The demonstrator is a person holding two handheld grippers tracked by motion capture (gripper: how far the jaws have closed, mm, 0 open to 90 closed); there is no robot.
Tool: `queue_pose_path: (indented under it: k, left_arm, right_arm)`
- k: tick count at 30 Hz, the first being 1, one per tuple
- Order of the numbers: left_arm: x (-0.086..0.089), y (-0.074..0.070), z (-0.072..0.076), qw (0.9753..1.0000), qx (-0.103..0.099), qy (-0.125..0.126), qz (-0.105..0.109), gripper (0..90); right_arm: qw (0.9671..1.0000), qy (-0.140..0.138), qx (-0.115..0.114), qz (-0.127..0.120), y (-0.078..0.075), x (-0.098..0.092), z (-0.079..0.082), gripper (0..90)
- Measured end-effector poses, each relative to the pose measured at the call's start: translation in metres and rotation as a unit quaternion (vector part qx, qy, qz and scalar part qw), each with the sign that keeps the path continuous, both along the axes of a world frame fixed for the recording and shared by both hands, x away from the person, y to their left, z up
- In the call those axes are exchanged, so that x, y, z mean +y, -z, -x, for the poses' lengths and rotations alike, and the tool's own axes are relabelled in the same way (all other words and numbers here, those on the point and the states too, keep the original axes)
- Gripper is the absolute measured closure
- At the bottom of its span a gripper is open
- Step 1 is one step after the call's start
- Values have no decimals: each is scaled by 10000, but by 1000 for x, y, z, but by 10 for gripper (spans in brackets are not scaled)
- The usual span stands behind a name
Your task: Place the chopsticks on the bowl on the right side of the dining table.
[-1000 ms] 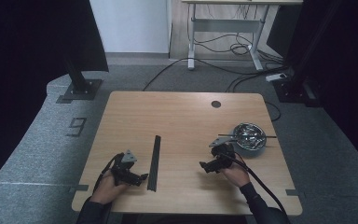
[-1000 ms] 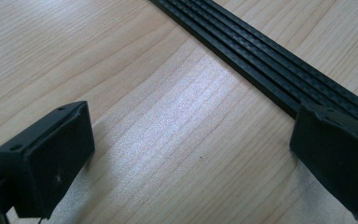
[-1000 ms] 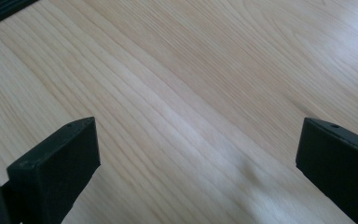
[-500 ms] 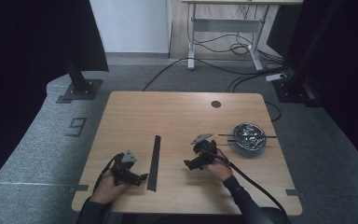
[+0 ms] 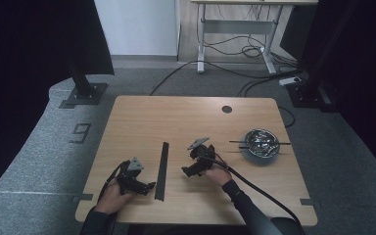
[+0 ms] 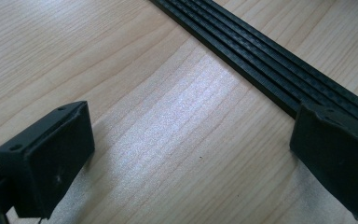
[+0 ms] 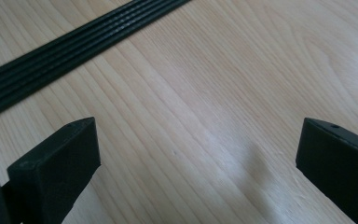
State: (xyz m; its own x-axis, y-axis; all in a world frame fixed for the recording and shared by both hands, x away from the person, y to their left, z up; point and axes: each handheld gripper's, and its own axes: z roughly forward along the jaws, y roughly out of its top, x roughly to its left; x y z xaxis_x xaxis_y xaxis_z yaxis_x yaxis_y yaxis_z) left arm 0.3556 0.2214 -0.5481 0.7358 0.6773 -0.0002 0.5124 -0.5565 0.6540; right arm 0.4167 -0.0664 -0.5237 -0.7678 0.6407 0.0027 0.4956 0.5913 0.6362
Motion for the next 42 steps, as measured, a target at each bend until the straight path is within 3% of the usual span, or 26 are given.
queue_pose_path:
  k: [20, 24, 42]
  left_arm:
    - [0, 0, 0, 10000, -3, -2, 4, 0]
    - [0, 0, 0, 10000, -3, -5, 7, 0]
    - [0, 0, 0, 10000, -3, 6, -8, 0]
  right_arm:
    - [9997, -227, -8, 43, 3, 54, -10, 0]
    - [9996, -234, -31, 144, 5, 63, -11, 0]
    - [9998, -168, 29, 124, 15, 77, -15, 0]
